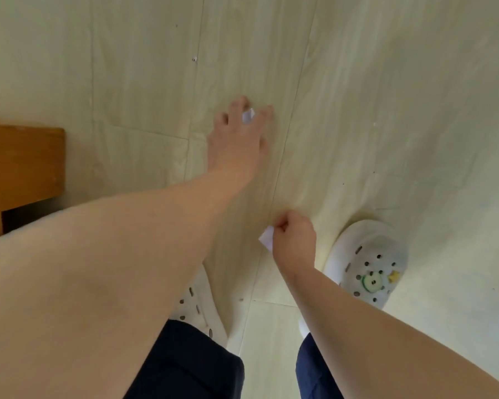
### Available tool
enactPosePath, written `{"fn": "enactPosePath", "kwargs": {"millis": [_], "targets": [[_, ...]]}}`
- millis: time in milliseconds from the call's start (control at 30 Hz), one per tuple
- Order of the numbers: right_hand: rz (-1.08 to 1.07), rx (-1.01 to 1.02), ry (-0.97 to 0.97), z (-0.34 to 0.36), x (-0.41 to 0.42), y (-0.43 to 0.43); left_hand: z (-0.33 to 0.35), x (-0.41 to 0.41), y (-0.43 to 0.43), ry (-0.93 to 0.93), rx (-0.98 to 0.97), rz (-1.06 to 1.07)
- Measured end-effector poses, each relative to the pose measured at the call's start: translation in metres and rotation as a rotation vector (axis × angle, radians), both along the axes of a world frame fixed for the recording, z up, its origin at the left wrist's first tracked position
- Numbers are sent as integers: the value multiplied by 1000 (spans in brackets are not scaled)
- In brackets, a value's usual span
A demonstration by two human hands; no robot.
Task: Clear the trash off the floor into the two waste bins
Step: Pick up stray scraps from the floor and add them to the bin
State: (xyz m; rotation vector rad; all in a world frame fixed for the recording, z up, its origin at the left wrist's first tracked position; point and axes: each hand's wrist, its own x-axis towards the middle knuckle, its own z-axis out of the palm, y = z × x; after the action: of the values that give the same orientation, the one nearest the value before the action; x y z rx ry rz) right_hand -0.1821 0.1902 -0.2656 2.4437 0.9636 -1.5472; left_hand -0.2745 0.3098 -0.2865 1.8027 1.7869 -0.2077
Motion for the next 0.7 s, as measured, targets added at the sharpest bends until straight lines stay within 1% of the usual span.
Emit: {"fn": "enactPosePath", "kwargs": {"millis": [67,133,233,333,433,533,700], "targets": [[-85,25,1,2,2,15,-2,-4,7,-105,-54,41],[-142,38,24,12,3,28,5,-11,2,-117,-172,119],[-284,20,68,43,4,33,40,-19,-22,-114,-312,269],[-434,16,120,94,7,36,97,-18,-37,-135,-369,394],[-545,41,170,157,28,49,170,1,-36,-236,-376,509],[-642,121,174,212,57,58,230,32,-27,-367,-365,517],[-826,269,150,315,127,44,330,107,-24,-433,-333,271]]}}
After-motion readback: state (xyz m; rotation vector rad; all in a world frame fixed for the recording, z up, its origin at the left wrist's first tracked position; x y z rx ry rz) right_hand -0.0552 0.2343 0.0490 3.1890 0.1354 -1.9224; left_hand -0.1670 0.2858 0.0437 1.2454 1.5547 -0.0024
